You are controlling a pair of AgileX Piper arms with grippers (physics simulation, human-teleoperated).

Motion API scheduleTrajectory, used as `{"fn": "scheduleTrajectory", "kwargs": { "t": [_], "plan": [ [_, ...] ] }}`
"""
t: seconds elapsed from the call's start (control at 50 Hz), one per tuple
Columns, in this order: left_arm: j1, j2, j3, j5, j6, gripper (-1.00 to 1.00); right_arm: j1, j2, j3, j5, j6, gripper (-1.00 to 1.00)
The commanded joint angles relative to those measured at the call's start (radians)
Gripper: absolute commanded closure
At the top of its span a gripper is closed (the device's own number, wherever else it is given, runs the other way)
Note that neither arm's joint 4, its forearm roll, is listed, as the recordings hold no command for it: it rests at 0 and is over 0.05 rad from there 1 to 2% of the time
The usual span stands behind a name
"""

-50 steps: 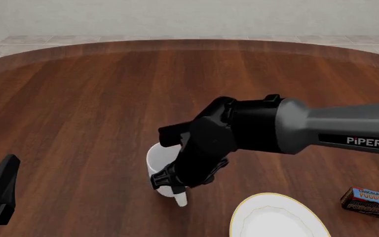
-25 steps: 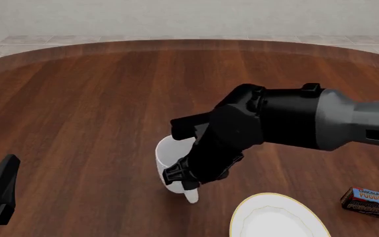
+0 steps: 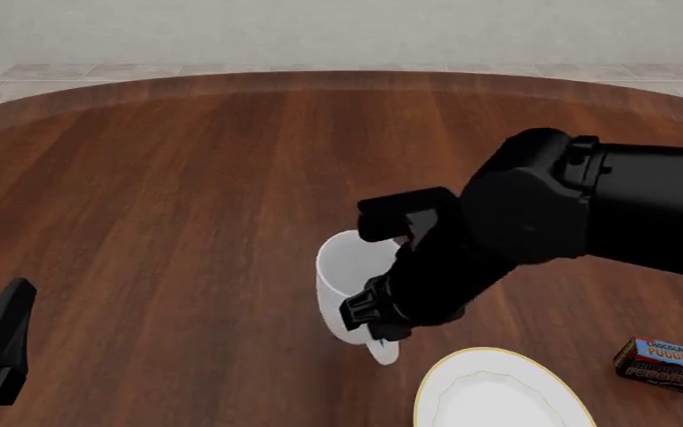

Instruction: Put the white mug on the plate.

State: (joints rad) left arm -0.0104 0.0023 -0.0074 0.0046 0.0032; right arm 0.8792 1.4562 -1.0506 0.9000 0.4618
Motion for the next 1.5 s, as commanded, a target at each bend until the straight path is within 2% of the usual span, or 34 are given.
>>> {"fn": "scheduleTrajectory", "kwargs": {
  "t": [0.02, 0.38, 0.62, 0.76, 1.5],
  "plan": [
    [0.000, 0.000, 0.007, -0.006, 0.000, -1.00, -0.020, -0.075, 0.046, 0.025, -0.002, 1.00],
    [0.000, 0.000, 0.007, -0.006, 0.000, -1.00, -0.065, -0.223, 0.126, 0.074, -0.022, 1.00],
    [0.000, 0.000, 0.007, -0.006, 0.000, -1.00, -0.071, -0.312, 0.195, 0.087, -0.007, 1.00],
    [0.000, 0.000, 0.007, -0.006, 0.000, -1.00, -0.089, -0.354, 0.222, 0.097, -0.020, 1.00],
    [0.000, 0.000, 0.007, -0.006, 0.000, -1.00, -0.117, -0.530, 0.353, 0.171, 0.014, 1.00]
  ]
}}
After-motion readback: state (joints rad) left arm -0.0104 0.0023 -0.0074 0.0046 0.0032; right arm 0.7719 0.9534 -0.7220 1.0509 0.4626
